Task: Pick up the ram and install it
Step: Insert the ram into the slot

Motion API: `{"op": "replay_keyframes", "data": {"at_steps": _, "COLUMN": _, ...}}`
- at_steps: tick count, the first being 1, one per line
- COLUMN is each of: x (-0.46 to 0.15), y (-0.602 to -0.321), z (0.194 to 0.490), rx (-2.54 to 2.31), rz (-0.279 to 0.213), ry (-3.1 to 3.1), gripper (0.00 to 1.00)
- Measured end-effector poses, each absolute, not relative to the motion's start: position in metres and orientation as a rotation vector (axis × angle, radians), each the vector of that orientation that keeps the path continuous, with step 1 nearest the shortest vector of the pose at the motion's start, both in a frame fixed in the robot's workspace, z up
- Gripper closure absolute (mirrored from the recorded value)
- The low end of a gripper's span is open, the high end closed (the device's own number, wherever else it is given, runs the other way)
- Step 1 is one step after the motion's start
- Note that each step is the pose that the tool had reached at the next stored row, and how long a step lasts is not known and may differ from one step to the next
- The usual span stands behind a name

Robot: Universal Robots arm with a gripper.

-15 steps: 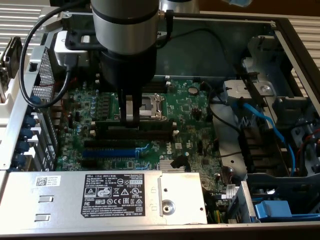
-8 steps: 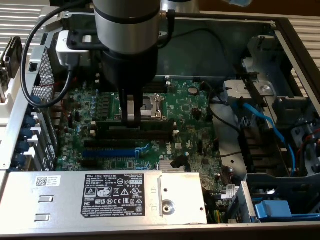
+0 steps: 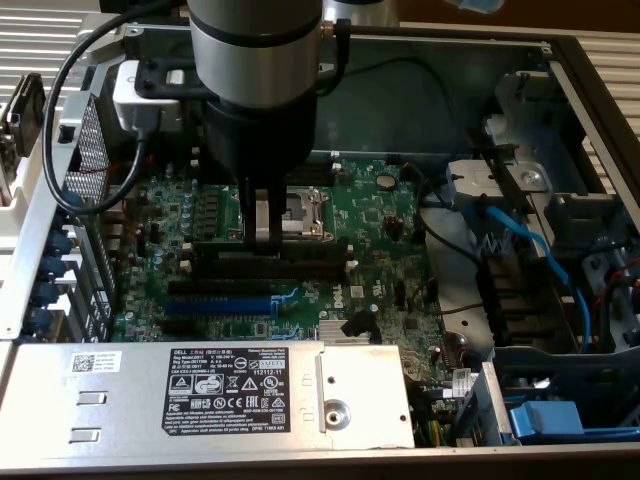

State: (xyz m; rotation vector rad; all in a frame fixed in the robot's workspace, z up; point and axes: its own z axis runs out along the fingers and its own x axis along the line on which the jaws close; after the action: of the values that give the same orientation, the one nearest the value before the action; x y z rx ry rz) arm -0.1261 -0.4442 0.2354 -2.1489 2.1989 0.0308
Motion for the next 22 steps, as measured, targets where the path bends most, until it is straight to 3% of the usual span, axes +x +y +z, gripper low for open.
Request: {"op": "replay_keyframes", "data": {"at_steps": 22, "x": -0.1273, "y": -0.4441, "z": 0.2325, "rx": -2.149, "rz": 0.031, "ry": 2.199, "gripper": 0.88}}
